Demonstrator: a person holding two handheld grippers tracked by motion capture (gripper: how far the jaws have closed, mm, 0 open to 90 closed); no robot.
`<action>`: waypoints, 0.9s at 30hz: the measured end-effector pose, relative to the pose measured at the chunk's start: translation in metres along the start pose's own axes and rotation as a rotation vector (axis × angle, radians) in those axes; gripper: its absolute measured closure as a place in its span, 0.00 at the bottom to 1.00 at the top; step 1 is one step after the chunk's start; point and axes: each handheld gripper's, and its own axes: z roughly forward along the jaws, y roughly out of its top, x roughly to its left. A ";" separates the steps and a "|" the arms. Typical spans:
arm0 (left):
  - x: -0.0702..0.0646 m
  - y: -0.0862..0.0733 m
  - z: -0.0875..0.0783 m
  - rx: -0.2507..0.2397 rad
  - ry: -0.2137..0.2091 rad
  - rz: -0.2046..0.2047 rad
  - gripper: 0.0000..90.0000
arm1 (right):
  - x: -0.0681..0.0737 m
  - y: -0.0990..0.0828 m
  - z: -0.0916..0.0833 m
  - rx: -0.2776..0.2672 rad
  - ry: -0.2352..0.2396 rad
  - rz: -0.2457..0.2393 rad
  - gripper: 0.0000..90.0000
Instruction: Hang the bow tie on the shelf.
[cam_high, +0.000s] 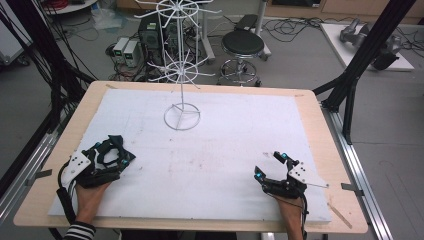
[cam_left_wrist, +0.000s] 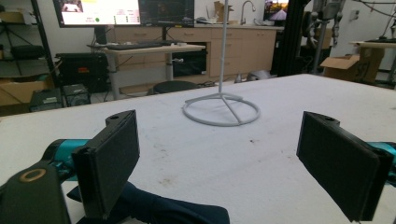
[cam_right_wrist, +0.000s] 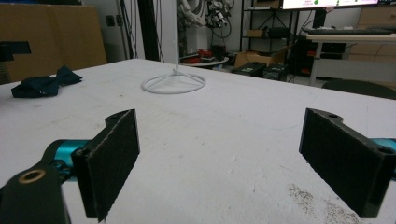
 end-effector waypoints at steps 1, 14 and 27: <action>0.000 0.000 0.000 0.002 0.002 -0.003 0.15 | 0.000 0.000 0.000 0.000 0.001 0.001 0.13; 0.016 0.039 -0.007 0.118 -0.022 0.004 0.15 | 0.000 0.000 0.000 -0.003 0.001 -0.003 0.12; 0.026 0.053 -0.006 0.371 -0.104 0.079 0.15 | 0.001 0.000 0.000 -0.004 -0.002 -0.004 0.12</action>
